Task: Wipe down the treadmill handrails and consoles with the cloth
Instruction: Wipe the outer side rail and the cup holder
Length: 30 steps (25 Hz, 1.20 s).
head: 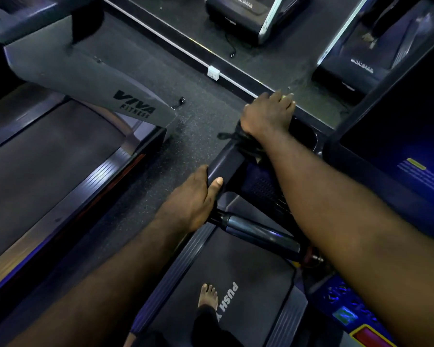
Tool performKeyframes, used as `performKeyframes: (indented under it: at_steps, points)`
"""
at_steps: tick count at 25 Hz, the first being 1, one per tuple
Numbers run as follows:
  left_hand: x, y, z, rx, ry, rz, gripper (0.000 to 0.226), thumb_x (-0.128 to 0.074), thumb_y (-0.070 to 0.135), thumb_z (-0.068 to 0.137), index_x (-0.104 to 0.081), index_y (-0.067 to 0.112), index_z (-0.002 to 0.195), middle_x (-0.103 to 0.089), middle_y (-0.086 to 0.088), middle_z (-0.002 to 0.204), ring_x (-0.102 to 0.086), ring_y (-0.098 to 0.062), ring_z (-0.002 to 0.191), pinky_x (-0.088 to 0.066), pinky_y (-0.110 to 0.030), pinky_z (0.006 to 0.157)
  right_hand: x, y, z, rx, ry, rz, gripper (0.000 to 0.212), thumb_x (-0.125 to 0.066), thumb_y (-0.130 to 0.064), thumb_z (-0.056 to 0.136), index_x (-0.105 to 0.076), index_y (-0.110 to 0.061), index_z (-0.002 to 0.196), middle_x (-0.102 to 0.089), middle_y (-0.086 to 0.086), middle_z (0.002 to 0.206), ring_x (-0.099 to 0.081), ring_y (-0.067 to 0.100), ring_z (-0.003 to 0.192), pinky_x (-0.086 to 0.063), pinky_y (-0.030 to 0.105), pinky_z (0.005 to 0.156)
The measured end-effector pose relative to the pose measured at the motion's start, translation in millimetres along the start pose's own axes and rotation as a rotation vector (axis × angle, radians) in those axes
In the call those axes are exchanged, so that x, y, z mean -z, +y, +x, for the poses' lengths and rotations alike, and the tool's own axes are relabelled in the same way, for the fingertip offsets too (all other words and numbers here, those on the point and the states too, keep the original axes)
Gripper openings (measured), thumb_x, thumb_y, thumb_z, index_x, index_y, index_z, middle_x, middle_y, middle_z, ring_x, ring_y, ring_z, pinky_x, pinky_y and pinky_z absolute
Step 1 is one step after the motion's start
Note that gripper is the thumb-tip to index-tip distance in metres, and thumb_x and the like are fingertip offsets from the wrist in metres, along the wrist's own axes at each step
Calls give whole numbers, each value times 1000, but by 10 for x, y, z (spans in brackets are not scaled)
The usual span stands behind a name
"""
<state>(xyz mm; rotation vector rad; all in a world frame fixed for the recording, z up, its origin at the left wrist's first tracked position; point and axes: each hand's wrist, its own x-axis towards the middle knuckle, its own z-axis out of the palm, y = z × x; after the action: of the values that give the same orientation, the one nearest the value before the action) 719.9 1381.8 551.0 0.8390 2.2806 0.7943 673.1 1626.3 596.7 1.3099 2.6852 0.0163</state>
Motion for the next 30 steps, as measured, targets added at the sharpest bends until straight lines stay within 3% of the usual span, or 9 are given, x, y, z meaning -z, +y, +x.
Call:
performKeyframes:
  at_steps: [3,7,9,13,18,21,25,28,30]
  points:
    - [-1,-37,42,-12,12,-13,49,-27,63,108,-38,29,141,-58,0,135,-60,-24,116,-50,-51,100,93,-76,210,-82,-77,-36,68,-41,-44,97,-49,-2,149,-42,29,155,-39,52,142,-32,56,119]
    - [12,-5,24,-23,7,-17,56,-28,61,108,-36,23,150,-53,-6,149,-54,-29,134,-45,-50,109,-245,-47,-490,98,126,-18,70,-42,-48,101,-39,-4,155,-32,29,162,-26,56,149,-24,60,122]
    - [5,-28,39,-19,-8,-24,63,-25,65,108,-33,23,154,-50,-4,154,-52,-27,136,-45,-50,112,-144,-20,-253,96,31,-48,67,-44,-48,100,-43,-5,152,-34,27,160,-31,53,147,-27,58,120]
    - [-35,-107,63,-16,12,-45,67,-23,71,105,-32,25,153,-54,-2,147,-58,-26,125,-50,-53,105,144,21,383,-117,-153,3,61,-47,-44,95,-56,-13,147,-43,23,156,-44,45,139,-38,51,114]
    - [28,19,-2,-23,11,-49,49,-27,62,108,-37,32,145,-58,0,143,-59,-28,127,-47,-46,100,-291,15,-659,181,115,33,68,-40,-46,100,-37,-8,158,-27,31,164,-22,57,149,-21,61,124]
    - [35,32,-9,-12,1,-49,53,-27,60,109,-33,29,152,-54,2,149,-55,-25,132,-41,-38,99,-173,81,-58,150,9,-56,68,-33,-46,92,-55,-9,144,-45,29,152,-42,51,139,-37,58,115]
    - [-9,-25,31,10,-12,-16,71,-21,69,105,-21,26,162,-45,-1,159,-51,-28,138,-42,-47,112,127,17,551,-52,-200,-69,59,-41,-37,88,-66,-15,137,-59,17,145,-56,43,131,-45,53,103]
    - [11,-28,35,6,-19,-12,70,-20,70,105,-22,28,162,-46,-2,159,-51,-31,139,-42,-51,112,-110,-35,-172,105,8,-80,55,-41,-41,93,-63,-12,135,-52,24,145,-46,51,133,-39,56,111]
    - [7,-19,25,-20,9,-13,66,-20,69,105,-26,30,158,-50,-2,155,-54,-31,136,-44,-52,109,-295,55,-475,250,-15,-142,59,-31,-40,93,-64,-11,132,-53,24,144,-43,51,134,-37,59,111]
